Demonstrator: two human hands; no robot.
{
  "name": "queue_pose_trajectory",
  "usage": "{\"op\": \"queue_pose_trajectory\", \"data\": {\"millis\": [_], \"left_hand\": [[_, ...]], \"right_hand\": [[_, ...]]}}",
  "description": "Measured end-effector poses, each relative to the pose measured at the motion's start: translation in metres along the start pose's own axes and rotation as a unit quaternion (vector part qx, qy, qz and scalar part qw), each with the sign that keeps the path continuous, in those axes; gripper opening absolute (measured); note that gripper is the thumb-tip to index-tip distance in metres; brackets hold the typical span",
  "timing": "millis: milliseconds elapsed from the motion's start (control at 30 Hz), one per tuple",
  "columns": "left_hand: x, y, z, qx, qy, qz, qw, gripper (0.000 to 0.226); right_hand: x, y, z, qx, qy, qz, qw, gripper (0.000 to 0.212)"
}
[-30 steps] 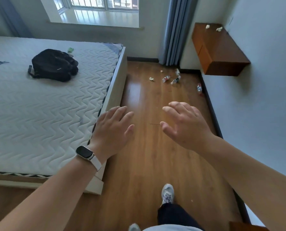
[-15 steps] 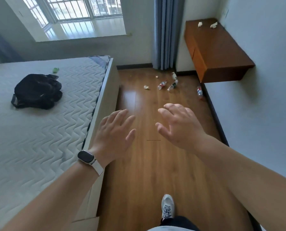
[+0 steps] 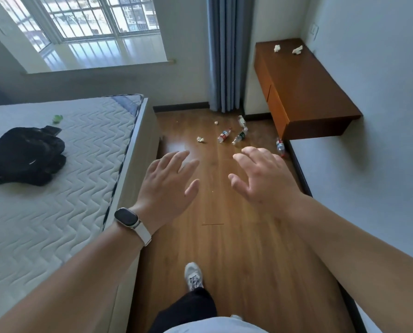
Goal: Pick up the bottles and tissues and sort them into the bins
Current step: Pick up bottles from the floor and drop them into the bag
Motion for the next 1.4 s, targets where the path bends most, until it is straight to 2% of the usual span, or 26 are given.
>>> {"op": "queue_pose_trajectory", "data": {"millis": [300,700,867,1167,1400], "left_hand": [[0.114,0.065,0.073,-0.026,0.036,0.004,0.999,0.041],[0.281,0.104,0.203,-0.059,0.05,-0.027,0.997,0.043],[0.326,0.129,0.22,-0.073,0.068,-0.017,0.995,0.043],[0.417,0.189,0.226,-0.074,0.088,0.024,0.993,0.042],[0.528,0.223,0.25,-0.065,0.055,0.039,0.996,0.045]], "right_hand": [[0.123,0.022,-0.044,-0.037,0.042,0.001,0.998,0.056],[0.311,0.025,-0.061,-0.091,0.061,-0.002,0.994,0.055],[0.351,0.034,-0.079,-0.089,0.08,-0.004,0.993,0.054],[0.422,0.066,-0.155,-0.072,0.111,0.016,0.991,0.052],[0.531,0.098,-0.222,-0.033,0.109,0.038,0.993,0.053]]}}
Point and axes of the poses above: each hand's wrist, its own x-axis towards the middle knuckle, its own y-axis out of the palm, z = x × y, the point moved 8 cm from there along x, towards the middle knuckle, and after that the axes turned 1 degree about x, right-handed, at the moved point
